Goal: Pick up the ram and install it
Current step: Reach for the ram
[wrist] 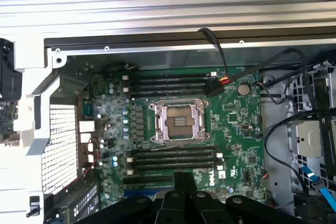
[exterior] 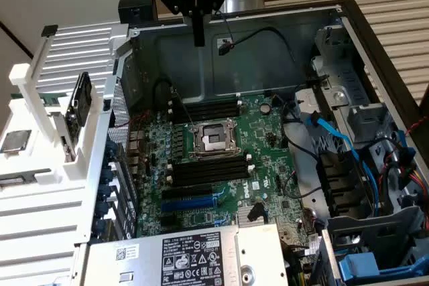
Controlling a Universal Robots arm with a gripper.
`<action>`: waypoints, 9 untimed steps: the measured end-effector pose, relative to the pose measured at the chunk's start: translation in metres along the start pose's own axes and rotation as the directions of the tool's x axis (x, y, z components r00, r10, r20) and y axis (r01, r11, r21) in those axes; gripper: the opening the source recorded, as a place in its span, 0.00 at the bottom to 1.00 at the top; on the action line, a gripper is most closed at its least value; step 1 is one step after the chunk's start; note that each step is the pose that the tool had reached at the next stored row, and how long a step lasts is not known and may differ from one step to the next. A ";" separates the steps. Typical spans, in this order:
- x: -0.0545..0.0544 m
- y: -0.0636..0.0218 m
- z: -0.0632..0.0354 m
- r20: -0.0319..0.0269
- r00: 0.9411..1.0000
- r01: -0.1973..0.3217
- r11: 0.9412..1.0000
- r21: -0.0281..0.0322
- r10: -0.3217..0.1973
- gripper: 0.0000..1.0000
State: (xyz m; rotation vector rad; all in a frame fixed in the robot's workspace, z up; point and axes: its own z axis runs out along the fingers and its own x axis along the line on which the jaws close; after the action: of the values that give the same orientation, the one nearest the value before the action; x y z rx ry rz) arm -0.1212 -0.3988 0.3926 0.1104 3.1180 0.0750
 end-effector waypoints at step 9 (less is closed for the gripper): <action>0.000 0.0000 0.0000 0.000 1.000 0.000 1.000 0.000 0.000 0.11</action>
State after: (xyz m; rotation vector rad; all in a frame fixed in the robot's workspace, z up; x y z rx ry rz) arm -0.1212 -0.3988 0.3926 0.1104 3.1180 0.0750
